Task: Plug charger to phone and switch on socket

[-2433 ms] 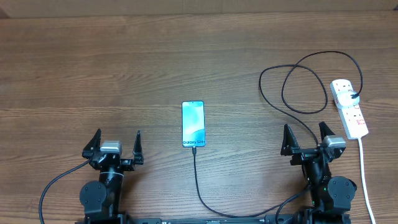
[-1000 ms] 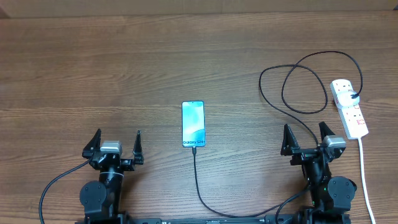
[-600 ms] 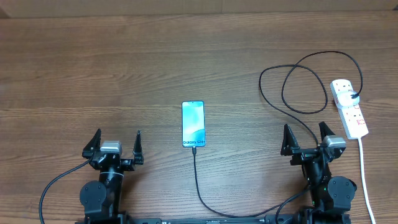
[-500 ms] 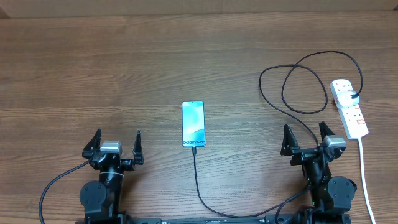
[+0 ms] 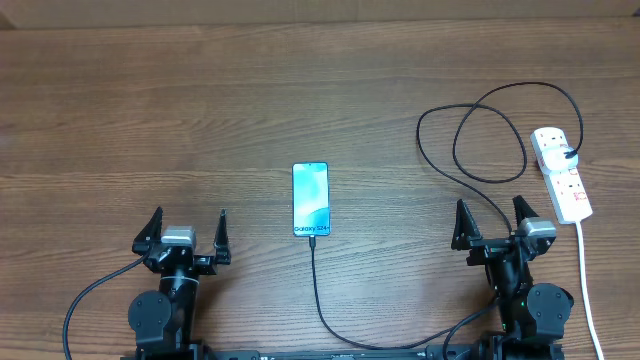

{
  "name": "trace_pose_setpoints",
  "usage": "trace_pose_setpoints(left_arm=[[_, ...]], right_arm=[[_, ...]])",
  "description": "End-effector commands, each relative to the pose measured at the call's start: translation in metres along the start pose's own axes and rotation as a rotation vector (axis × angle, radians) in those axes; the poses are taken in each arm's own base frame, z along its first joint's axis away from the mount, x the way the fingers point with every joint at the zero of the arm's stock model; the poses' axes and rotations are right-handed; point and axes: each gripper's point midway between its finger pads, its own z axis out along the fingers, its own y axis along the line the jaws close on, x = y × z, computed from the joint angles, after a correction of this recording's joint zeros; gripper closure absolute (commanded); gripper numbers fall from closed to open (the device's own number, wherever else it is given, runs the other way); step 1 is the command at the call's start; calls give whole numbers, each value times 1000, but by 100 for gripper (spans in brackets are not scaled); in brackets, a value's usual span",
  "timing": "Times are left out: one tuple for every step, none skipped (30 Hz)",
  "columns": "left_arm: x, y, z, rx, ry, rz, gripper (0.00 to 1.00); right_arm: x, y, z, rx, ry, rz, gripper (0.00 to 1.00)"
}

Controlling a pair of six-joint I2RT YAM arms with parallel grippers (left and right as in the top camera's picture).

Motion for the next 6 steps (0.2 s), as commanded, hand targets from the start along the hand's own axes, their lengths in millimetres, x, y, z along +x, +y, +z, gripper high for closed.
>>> trace_pose_setpoints(left_arm=[[0,0,0,-3,-4,20,0],[0,0,0,-3,-4,20,0],[0,0,0,-3,-4,21,1],[0,0,0,-3,-4,20,0],[0,0,0,-3,-4,20,0],[0,0,0,-3,-4,21,0]], right_arm=[[3,0,0,-1,-1,2,0],[3,0,0,-1,-1,2,0],[3,0,0,-1,-1,2,0],[3,0,0,-1,-1,2,0],[3,0,0,-1,-1,2,0],[3,0,0,-1,-1,2,0]])
